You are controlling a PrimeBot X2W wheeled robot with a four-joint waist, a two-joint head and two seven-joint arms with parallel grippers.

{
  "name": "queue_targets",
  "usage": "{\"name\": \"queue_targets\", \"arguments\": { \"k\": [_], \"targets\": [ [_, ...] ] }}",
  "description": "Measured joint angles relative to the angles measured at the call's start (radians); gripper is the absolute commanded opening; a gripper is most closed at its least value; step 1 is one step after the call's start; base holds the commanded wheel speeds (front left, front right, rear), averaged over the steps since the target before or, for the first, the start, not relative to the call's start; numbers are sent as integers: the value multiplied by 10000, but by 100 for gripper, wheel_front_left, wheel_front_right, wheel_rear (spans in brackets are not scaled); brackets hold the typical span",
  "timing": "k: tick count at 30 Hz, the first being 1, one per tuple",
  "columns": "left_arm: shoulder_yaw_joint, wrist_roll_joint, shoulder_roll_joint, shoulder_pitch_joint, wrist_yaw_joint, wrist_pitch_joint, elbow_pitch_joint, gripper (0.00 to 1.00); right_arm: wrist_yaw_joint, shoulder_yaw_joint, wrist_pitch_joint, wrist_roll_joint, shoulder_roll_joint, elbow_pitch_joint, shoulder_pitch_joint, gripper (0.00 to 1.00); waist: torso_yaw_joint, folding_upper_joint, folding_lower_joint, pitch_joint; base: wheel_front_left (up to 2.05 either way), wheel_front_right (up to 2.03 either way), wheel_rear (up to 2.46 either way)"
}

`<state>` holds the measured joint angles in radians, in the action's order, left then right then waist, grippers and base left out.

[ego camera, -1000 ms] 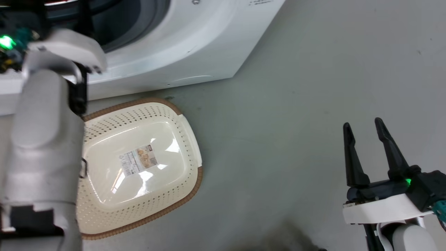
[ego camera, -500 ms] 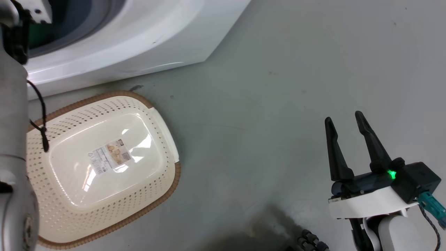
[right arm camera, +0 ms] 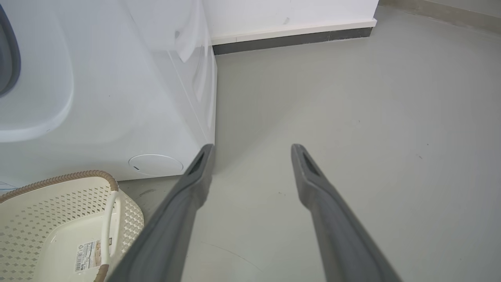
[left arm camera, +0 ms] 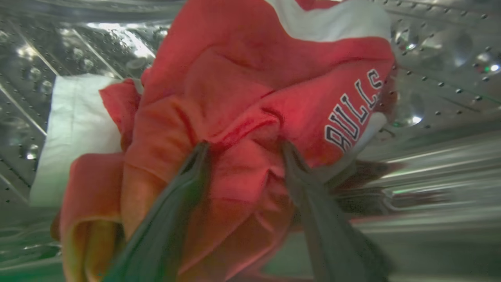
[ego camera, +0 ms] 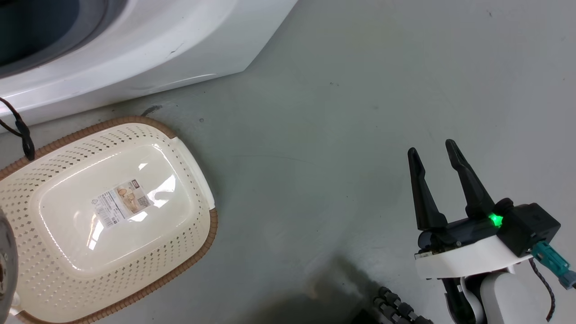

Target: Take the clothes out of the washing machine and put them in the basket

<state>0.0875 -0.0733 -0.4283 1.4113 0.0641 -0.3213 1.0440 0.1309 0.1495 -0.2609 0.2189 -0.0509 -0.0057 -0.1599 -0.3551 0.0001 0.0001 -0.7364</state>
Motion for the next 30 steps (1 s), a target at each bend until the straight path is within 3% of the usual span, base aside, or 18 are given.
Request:
{"name": "queue_targets", "arguments": {
  "k": [1,2,6,12,19,26,30],
  "targets": [
    [4,-8,2,74,-27,-222,46,35,0,23,0,17,0,0,-4,100,-12,0,0,-14,0,0,0],
    [8,-15,0,122,-52,-414,75,1,0,44,0,25,0,0,-18,100,-25,0,0,-28,0,0,0],
    [50,-17,-2,196,-201,-907,113,0,0,102,0,104,0,-10,-78,100,-71,0,0,-83,0,0,0],
    [71,-146,-8,106,-242,-485,-303,0,0,127,0,196,0,8,-104,100,-54,0,0,-77,0,0,0],
    [-69,-458,65,-861,-290,1632,-844,0,0,33,0,184,2,52,-234,100,92,0,0,161,0,0,0],
    [-276,-836,520,-2247,-395,4491,-940,0,0,-232,-13,-50,2,148,-195,100,345,0,0,817,0,0,0],
    [-311,-980,830,-3137,-472,5561,-786,0,0,-401,-13,-209,4,226,-30,100,532,0,-1,1354,0,0,0]
  ]
}}
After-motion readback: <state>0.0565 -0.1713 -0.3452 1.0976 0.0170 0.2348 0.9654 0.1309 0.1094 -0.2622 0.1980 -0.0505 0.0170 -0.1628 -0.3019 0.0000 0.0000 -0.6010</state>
